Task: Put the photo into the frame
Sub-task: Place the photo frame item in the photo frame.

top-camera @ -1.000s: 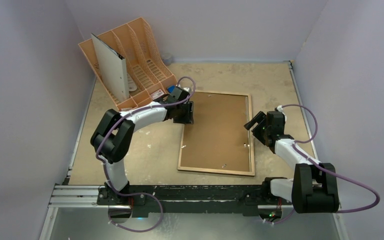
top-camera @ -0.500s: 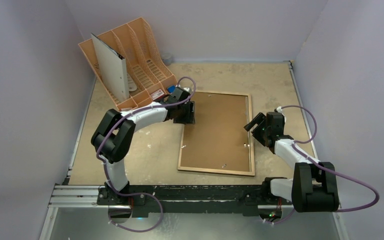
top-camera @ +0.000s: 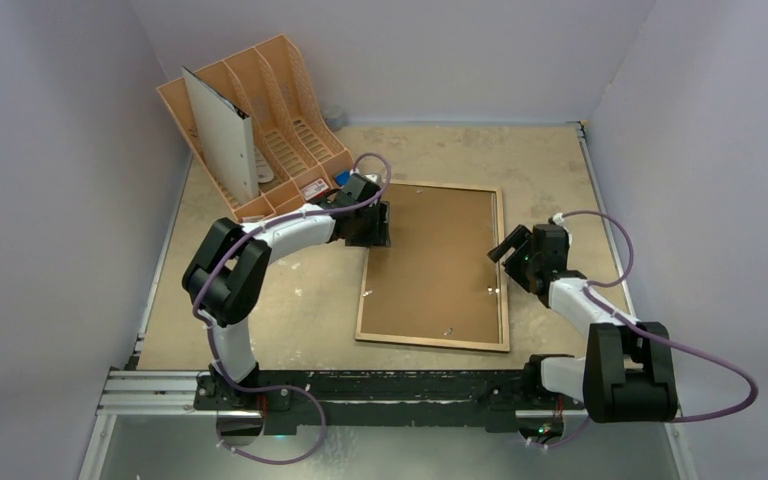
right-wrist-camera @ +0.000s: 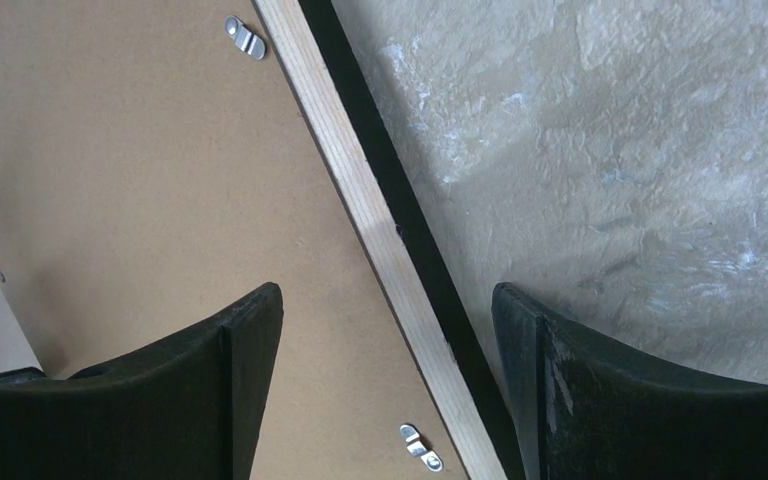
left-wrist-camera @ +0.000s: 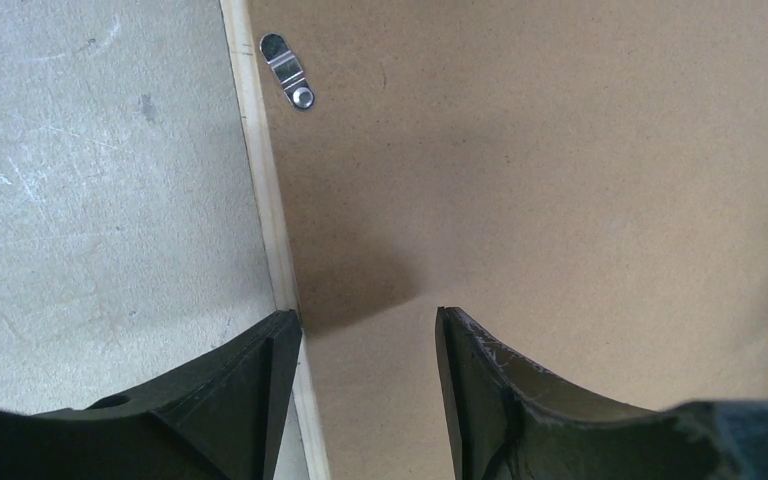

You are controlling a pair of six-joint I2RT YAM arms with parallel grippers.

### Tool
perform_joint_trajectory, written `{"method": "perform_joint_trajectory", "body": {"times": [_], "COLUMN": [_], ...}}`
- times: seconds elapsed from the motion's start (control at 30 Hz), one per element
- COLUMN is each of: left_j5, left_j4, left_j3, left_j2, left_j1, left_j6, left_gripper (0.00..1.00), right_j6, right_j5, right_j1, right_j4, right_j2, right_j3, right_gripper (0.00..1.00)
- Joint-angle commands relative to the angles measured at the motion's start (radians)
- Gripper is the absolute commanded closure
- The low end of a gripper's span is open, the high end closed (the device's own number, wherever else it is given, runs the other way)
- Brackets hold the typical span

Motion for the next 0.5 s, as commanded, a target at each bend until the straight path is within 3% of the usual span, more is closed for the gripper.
{"method": "perform_joint_trajectory", "body": {"times": [0.0, 0.47], "left_j5": [-0.046, 0.266], "left_j4": [-0.026, 0.128], "left_j3": [-0.016, -0.062], "left_j2": [0.037, 0.072], "left_j1": [0.003, 0.003], "left_j6": [-0.041, -0.045], "left_gripper": [0.44, 0.51], "right_j6": [-0.019, -0.067], "right_j5": [-0.007, -0.208], "right_j1": [-0.004, -0.004], "right_j4": [0.024, 0.118], "right_j2": [0.025, 0.117], "right_j3": [-0.013, -0.028], "right_gripper": [0.21, 0.21]}}
